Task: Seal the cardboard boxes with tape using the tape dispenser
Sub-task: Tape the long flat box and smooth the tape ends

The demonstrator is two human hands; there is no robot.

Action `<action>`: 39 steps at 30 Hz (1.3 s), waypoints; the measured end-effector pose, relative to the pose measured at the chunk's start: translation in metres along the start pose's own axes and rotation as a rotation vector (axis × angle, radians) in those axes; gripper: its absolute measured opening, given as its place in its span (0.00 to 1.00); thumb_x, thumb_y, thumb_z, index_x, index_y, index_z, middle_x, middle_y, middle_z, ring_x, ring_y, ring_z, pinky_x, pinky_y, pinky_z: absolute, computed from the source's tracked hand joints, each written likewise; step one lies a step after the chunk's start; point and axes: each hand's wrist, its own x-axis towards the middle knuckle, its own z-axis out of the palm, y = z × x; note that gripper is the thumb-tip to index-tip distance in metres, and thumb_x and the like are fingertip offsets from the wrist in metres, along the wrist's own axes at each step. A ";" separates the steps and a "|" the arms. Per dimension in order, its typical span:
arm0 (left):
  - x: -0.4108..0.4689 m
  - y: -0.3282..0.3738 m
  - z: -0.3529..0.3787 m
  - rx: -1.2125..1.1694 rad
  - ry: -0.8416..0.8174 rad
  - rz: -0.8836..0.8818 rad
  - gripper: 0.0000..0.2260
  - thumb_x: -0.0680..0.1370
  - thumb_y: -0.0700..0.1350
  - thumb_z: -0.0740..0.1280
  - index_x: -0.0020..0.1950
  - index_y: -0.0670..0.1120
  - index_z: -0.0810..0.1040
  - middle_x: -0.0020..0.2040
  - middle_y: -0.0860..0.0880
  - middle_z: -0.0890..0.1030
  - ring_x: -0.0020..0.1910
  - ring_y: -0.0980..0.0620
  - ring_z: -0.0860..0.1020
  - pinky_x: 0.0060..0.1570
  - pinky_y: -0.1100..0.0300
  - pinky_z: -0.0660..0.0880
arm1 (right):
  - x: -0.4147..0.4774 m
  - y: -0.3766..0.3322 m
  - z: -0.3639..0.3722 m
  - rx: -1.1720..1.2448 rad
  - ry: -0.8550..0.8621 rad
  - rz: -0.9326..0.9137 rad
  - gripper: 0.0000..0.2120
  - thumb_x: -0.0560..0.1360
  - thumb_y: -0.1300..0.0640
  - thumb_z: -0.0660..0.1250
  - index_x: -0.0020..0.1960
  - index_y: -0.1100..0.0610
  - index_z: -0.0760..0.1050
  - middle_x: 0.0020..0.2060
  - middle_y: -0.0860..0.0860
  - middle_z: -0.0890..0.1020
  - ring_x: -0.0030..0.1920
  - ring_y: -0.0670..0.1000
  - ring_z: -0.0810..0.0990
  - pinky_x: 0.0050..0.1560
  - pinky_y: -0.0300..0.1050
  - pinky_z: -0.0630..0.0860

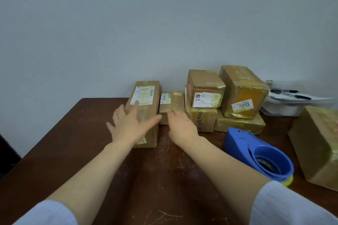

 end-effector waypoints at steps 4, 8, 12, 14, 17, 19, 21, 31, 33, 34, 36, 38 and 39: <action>0.006 -0.005 -0.007 0.198 -0.076 0.056 0.37 0.68 0.70 0.64 0.74 0.60 0.60 0.77 0.47 0.53 0.75 0.44 0.50 0.67 0.42 0.61 | 0.026 -0.003 0.000 -0.113 0.018 -0.021 0.29 0.72 0.70 0.65 0.71 0.65 0.60 0.70 0.59 0.62 0.72 0.57 0.59 0.66 0.50 0.68; 0.015 -0.024 -0.020 0.207 -0.088 0.017 0.36 0.68 0.69 0.65 0.74 0.60 0.61 0.77 0.48 0.54 0.75 0.46 0.51 0.66 0.45 0.63 | 0.061 -0.008 0.005 -0.238 -0.048 0.017 0.35 0.73 0.68 0.66 0.75 0.65 0.53 0.74 0.63 0.55 0.75 0.61 0.52 0.69 0.55 0.63; 0.018 -0.031 -0.024 0.150 -0.127 -0.011 0.37 0.68 0.69 0.66 0.74 0.60 0.60 0.77 0.49 0.49 0.76 0.47 0.46 0.67 0.43 0.62 | 0.073 -0.016 0.007 -0.309 -0.081 0.038 0.25 0.74 0.68 0.64 0.70 0.65 0.64 0.64 0.61 0.69 0.64 0.61 0.70 0.56 0.52 0.71; 0.016 -0.033 -0.023 0.136 -0.122 -0.022 0.37 0.68 0.69 0.66 0.74 0.61 0.60 0.78 0.47 0.46 0.76 0.47 0.43 0.68 0.43 0.61 | 0.068 -0.020 0.002 -0.308 -0.071 0.020 0.23 0.74 0.69 0.63 0.68 0.65 0.66 0.61 0.61 0.71 0.60 0.61 0.73 0.49 0.51 0.72; 0.014 -0.034 -0.022 0.133 -0.122 -0.032 0.37 0.68 0.70 0.66 0.74 0.62 0.59 0.78 0.45 0.43 0.77 0.46 0.41 0.68 0.43 0.60 | 0.053 -0.028 -0.015 -0.285 -0.011 0.015 0.23 0.75 0.67 0.62 0.69 0.67 0.63 0.62 0.62 0.71 0.61 0.62 0.73 0.44 0.50 0.69; 0.012 -0.033 -0.023 0.140 -0.129 -0.024 0.38 0.68 0.70 0.65 0.74 0.62 0.59 0.78 0.44 0.45 0.76 0.46 0.43 0.68 0.43 0.61 | 0.044 -0.039 -0.036 -0.355 0.082 0.006 0.23 0.75 0.68 0.61 0.69 0.67 0.62 0.63 0.63 0.70 0.61 0.62 0.73 0.44 0.52 0.72; 0.008 -0.030 -0.024 0.140 -0.133 -0.006 0.38 0.67 0.71 0.65 0.74 0.61 0.60 0.77 0.44 0.48 0.76 0.45 0.45 0.67 0.43 0.62 | 0.042 -0.051 -0.058 -0.384 0.170 -0.033 0.24 0.75 0.67 0.61 0.70 0.67 0.61 0.65 0.63 0.69 0.63 0.62 0.72 0.45 0.51 0.71; -0.025 -0.011 -0.013 -0.022 -0.206 0.157 0.41 0.68 0.59 0.74 0.76 0.57 0.58 0.78 0.46 0.44 0.77 0.47 0.41 0.73 0.48 0.53 | 0.053 -0.062 -0.048 -0.280 0.097 -0.207 0.27 0.78 0.64 0.60 0.74 0.62 0.56 0.71 0.61 0.63 0.72 0.60 0.60 0.66 0.52 0.65; -0.024 -0.012 -0.008 -0.054 -0.158 0.177 0.36 0.70 0.55 0.73 0.75 0.55 0.62 0.77 0.48 0.49 0.76 0.47 0.49 0.72 0.52 0.55 | 0.041 -0.054 -0.043 -0.274 0.133 -0.215 0.26 0.79 0.63 0.57 0.75 0.62 0.53 0.73 0.62 0.59 0.74 0.60 0.57 0.69 0.52 0.61; -0.023 -0.010 -0.004 -0.066 -0.138 0.184 0.35 0.71 0.54 0.73 0.75 0.54 0.63 0.77 0.48 0.51 0.76 0.47 0.51 0.72 0.52 0.56 | 0.036 -0.051 -0.042 -0.278 0.149 -0.205 0.27 0.79 0.63 0.57 0.75 0.62 0.52 0.74 0.63 0.57 0.74 0.60 0.56 0.69 0.52 0.62; -0.021 -0.002 0.004 -0.078 -0.120 0.197 0.33 0.71 0.53 0.73 0.74 0.53 0.65 0.77 0.48 0.52 0.75 0.47 0.53 0.72 0.52 0.56 | 0.031 -0.045 -0.044 -0.307 0.173 -0.167 0.25 0.79 0.63 0.57 0.74 0.62 0.55 0.71 0.63 0.62 0.71 0.61 0.61 0.64 0.51 0.67; -0.019 0.006 0.011 -0.087 -0.132 0.202 0.33 0.72 0.53 0.73 0.74 0.51 0.65 0.77 0.48 0.52 0.75 0.46 0.53 0.72 0.52 0.56 | 0.036 -0.040 -0.053 -0.291 0.145 -0.115 0.21 0.79 0.64 0.58 0.71 0.63 0.61 0.67 0.61 0.67 0.68 0.60 0.63 0.58 0.50 0.71; -0.017 0.008 0.013 -0.097 -0.138 0.202 0.33 0.72 0.52 0.73 0.74 0.51 0.65 0.77 0.47 0.52 0.75 0.46 0.53 0.72 0.52 0.57 | 0.041 -0.037 -0.056 -0.276 0.112 -0.095 0.21 0.78 0.64 0.58 0.71 0.63 0.62 0.67 0.60 0.67 0.69 0.60 0.61 0.57 0.51 0.72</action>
